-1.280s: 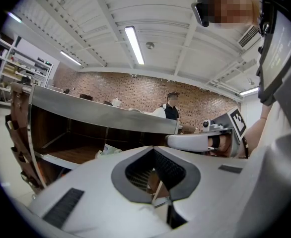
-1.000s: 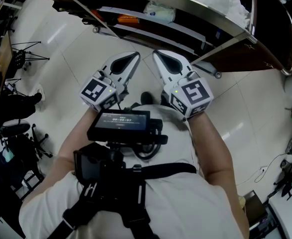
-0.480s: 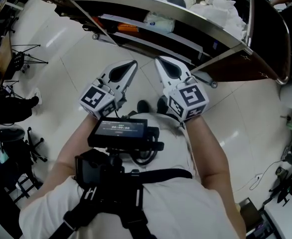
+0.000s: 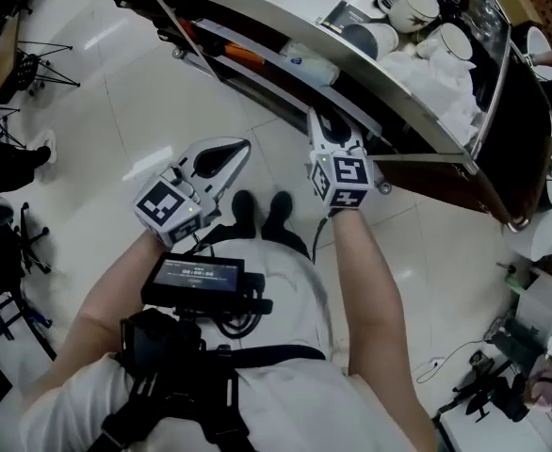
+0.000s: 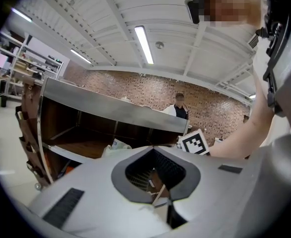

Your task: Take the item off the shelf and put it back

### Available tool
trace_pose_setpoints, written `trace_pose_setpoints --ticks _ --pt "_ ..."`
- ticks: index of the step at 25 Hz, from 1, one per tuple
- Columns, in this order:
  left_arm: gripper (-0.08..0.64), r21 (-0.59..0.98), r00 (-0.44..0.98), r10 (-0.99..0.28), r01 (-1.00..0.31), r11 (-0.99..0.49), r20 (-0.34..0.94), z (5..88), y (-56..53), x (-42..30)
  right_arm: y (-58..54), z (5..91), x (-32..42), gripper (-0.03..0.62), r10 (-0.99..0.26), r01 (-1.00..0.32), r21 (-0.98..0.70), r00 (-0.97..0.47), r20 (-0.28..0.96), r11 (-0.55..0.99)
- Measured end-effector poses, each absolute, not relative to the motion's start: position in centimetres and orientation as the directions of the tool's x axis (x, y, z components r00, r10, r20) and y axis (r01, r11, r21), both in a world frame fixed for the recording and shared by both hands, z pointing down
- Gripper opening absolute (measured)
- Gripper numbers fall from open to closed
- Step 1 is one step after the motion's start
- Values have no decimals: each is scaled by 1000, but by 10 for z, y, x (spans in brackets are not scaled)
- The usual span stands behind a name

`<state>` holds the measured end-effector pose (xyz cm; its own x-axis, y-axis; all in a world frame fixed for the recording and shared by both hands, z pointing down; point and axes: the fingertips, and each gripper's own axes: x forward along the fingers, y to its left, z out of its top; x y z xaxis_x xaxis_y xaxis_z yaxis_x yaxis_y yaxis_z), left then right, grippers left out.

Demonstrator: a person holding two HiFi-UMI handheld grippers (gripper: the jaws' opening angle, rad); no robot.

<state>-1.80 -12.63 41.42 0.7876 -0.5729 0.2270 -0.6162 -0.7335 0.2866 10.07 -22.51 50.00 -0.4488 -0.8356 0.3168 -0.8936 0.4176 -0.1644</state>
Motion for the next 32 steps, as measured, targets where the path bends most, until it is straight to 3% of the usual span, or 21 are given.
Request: trace_pose_setpoints --ticks 7,17,18,19,21,32 --pt "6 316 755 -605 -655 -686 253 429 -131 -29 -300 573 145 147 -853 -962 -76 -267 449 261" --pt "6 330 689 -669 -723 -607 277 451 -128 -52 -347 627 165 146 -800 -971 -75 -229 555 225" --pt "6 322 683 -675 -729 -604 281 453 -128 -55 -349 631 167 137 -795 -973 -76 -221 565 217" --pt "6 327 679 -675 -733 -597 289 453 -127 -57 -351 633 168 65 -792 -974 -72 -215 571 213" --pt "6 345 673 -675 -737 -581 303 450 -126 -58 -352 633 167 23 -792 -973 -60 -217 571 223" --pt "6 296 682 -681 -731 -615 267 445 -121 -60 -306 589 153 12 -830 -956 -158 -293 475 247"
